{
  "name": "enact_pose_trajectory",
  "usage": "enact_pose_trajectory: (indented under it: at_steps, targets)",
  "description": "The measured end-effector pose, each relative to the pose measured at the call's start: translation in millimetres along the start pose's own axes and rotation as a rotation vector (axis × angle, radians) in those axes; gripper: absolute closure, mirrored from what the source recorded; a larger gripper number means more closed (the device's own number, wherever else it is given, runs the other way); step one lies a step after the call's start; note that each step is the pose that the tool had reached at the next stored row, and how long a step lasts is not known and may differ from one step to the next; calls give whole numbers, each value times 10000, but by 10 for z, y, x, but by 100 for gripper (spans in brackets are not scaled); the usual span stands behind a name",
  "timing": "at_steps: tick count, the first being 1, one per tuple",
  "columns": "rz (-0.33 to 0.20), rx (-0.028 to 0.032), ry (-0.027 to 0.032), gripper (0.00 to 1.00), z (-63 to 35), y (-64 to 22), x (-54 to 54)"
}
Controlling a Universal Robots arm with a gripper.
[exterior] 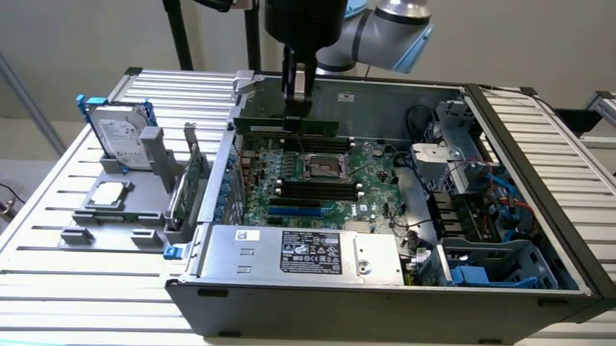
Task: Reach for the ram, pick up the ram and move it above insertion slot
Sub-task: 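Pick up the ram and move it above insertion slot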
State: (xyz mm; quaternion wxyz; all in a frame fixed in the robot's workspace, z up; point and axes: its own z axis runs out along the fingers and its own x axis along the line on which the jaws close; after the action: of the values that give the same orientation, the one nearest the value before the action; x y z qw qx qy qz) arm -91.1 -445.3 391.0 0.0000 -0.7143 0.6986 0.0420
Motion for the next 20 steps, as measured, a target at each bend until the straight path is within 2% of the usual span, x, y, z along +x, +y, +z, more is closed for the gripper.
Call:
enact_pose_trajectory:
  at_steps: [13,20]
  targets:
    - [1,-1,16,87,46,-379,-382]
    - [45,2,28,87,61,-505,-534]
